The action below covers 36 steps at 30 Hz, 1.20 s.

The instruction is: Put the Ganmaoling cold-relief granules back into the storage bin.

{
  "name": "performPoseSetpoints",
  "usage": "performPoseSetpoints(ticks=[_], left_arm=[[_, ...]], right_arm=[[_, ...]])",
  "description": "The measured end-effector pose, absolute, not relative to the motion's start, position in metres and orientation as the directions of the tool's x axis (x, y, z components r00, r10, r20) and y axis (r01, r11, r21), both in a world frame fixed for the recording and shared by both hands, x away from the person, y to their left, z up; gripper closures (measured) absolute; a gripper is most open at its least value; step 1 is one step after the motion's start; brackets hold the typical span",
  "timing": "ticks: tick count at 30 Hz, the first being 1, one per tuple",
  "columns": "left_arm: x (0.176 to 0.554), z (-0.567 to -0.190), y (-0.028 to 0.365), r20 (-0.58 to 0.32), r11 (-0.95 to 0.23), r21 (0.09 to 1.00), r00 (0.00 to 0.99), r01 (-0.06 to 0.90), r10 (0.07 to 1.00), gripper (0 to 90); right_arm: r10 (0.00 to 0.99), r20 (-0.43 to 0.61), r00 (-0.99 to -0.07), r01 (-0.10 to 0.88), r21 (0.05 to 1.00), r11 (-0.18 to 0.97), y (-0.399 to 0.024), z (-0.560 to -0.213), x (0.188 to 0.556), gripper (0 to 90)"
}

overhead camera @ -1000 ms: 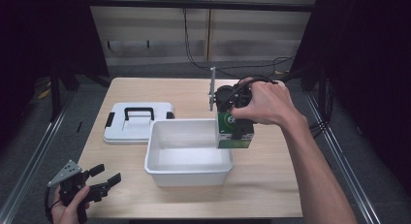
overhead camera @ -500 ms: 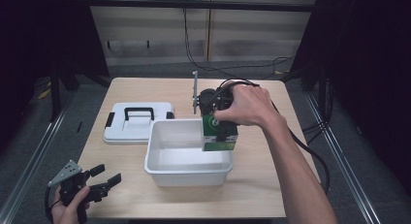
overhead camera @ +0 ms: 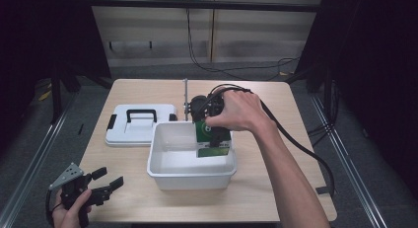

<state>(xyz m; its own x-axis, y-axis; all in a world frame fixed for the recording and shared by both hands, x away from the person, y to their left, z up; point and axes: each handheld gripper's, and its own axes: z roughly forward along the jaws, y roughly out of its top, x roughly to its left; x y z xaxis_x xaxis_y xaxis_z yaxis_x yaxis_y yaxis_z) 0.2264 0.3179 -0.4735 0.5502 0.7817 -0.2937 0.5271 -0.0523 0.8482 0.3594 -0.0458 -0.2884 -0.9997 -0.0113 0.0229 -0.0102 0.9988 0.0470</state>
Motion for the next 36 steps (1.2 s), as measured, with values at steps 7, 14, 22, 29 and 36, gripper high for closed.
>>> performPoseSetpoints(ticks=[7,14,22,29,36], left_arm=[[0.226,-0.473,0.318,-0.295,-0.051,0.849,0.552,0.526,0.780,16.1],[0.226,-0.473,0.318,-0.297,-0.048,0.849,0.550,0.527,0.780,16.1],[0.226,-0.473,0.318,-0.294,-0.052,0.849,0.552,0.526,0.780,16.1],[0.226,-0.474,0.318,-0.294,-0.053,0.849,0.553,0.526,0.780,16.1],[0.226,-0.473,0.318,-0.294,-0.052,0.849,0.552,0.526,0.780,16.1]], right_arm=[[-0.026,0.011,-1.000,-0.026,0.037,0.999,-0.037,-0.301,0.363,15.8],[-0.033,0.031,-0.999,-0.032,0.019,0.999,-0.033,-0.322,0.365,15.8],[0.025,0.051,-0.998,0.026,0.024,0.999,-0.045,-0.343,0.369,15.7],[0.048,0.055,-0.997,0.049,0.019,0.999,-0.054,-0.363,0.373,15.6],[0.062,0.055,-0.997,0.064,0.023,0.998,-0.056,-0.377,0.372,15.6]])
